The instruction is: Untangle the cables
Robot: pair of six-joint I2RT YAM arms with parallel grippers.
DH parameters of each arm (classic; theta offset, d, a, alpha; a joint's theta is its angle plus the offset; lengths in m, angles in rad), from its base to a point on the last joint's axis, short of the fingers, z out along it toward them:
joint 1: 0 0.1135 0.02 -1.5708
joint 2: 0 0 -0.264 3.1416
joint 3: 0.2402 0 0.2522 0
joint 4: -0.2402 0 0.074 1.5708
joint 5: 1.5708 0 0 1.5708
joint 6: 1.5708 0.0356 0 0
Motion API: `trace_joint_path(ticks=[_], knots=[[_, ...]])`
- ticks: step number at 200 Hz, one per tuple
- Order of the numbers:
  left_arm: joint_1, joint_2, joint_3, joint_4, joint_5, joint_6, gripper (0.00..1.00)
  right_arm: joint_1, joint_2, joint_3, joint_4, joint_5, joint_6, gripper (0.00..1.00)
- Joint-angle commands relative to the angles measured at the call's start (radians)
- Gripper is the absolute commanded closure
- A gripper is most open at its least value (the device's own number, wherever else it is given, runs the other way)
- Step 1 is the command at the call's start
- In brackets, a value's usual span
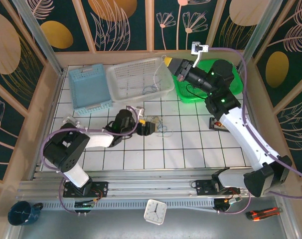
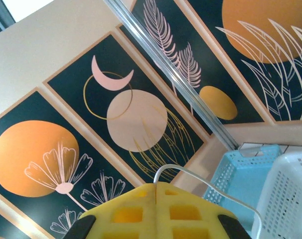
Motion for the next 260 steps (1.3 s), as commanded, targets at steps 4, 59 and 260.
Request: trace_joint_path(ticks=[4, 59, 260], knots=[[0.000, -0.038, 0.001, -0.025, 0.016, 0.041, 0.11, -0.004, -0.050, 0.003, 0.081, -0.028, 0.018, 1.00], [-0.003, 0.059, 0.140, -0.026, 0.083, 0.058, 0.11, 0.005, -0.048, 0.078, 0.077, -0.048, 0.030, 1.00], [-0.027, 0.315, 0.201, 0.073, 0.009, 0.041, 0.62, 0.023, 0.120, 0.669, 0.049, -0.019, -0.017, 1.00]])
